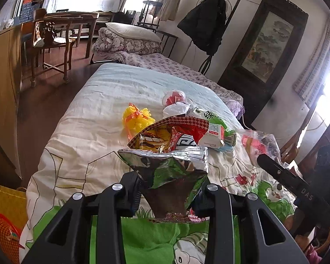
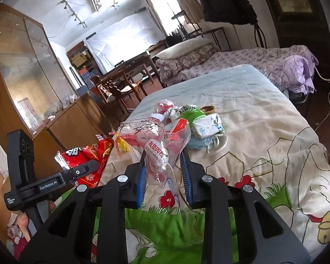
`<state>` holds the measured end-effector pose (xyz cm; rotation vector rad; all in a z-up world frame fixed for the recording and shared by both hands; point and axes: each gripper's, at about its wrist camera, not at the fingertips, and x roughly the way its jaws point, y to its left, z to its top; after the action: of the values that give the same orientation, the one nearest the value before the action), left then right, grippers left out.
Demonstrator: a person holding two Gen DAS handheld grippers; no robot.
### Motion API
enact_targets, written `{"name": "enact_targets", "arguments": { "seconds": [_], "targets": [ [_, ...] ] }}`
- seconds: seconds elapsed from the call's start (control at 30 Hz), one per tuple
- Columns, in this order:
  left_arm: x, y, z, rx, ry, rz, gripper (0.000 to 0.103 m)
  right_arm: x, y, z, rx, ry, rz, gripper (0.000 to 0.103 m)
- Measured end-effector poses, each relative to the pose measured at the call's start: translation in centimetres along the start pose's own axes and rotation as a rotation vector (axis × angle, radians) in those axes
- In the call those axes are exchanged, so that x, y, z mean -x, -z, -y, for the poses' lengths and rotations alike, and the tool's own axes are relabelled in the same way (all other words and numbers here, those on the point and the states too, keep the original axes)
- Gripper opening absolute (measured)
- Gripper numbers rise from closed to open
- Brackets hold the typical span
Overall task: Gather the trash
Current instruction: 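Carry the chip bag and plastic bag to the red wastebasket with both tools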
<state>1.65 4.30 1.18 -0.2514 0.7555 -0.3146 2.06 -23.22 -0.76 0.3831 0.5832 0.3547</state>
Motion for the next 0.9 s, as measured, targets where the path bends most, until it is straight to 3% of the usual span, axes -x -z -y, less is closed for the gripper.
{"name": "enact_targets", "arguments": {
  "seconds": [0.5,0.9],
  "targets": [
    [2.5,0.8,0.2,-0.025,-0.034,0.014,0.035,0.6,-0.2,-0.3,0.004,-0.005,0.0,0.03],
    [6.3,0.4,1.7,-0.047,0.005,0.06,0.035,3.8,-0.5,-1.6,0.003,-0.012,0.019,0.03]
  ]
}}
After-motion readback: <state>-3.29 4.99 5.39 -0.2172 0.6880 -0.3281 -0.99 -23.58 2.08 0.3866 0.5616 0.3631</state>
